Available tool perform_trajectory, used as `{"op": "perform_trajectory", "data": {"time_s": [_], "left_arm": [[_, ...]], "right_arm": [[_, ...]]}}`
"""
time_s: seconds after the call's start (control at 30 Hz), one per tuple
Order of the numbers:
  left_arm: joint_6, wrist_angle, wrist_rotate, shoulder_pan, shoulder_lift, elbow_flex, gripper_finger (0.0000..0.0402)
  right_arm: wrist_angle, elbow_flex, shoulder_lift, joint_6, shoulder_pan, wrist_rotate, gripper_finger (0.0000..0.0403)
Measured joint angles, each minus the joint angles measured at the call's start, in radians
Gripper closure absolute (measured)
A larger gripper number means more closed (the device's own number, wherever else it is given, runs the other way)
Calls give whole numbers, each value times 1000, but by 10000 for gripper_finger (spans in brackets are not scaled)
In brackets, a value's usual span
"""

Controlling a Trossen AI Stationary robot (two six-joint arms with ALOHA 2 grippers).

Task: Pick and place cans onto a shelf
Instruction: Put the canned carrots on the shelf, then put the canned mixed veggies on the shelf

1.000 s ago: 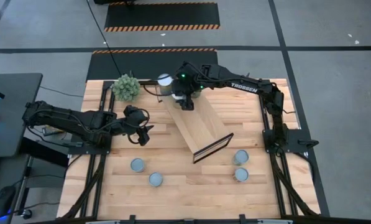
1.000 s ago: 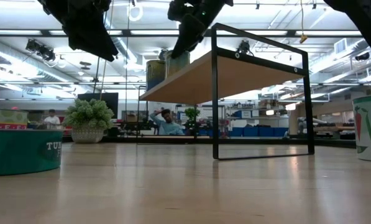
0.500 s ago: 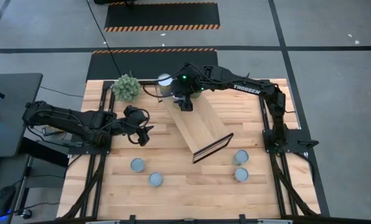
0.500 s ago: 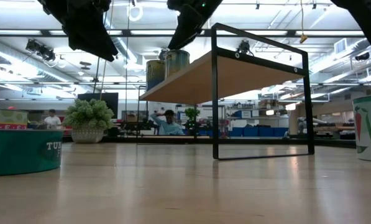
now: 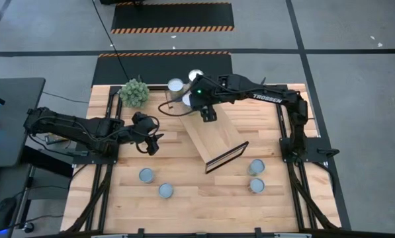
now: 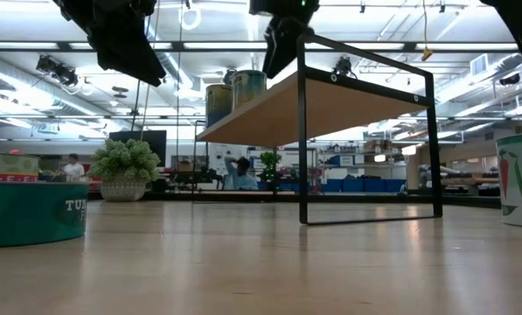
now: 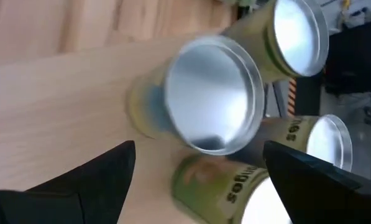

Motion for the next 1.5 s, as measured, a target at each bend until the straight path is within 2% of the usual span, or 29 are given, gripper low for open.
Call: {"op": "perform_trajectory", "data": {"time_s": [0.1,0.53,1.0,1.1,1.33,1.5], "left_arm": [[0,0,0,0,0,0,196],[0,0,0,0,0,0,196],[-1,0,6,0,0,0,196],[-1,-1,85,0,0,0,196],[-26,-38,385,0,0,0,196],[-29,-86,482,-1,0,0,196]], "right_arm": [[31,-27,0,-13,-15,28,41],[188,-100,1,-22,-27,29,41],[207,-103,1,-22,-29,52,41],[179,-79,1,-17,-14,56,41],[109,-16,1,27,44,55,41],[102,13,2,84,100,17,41]]}}
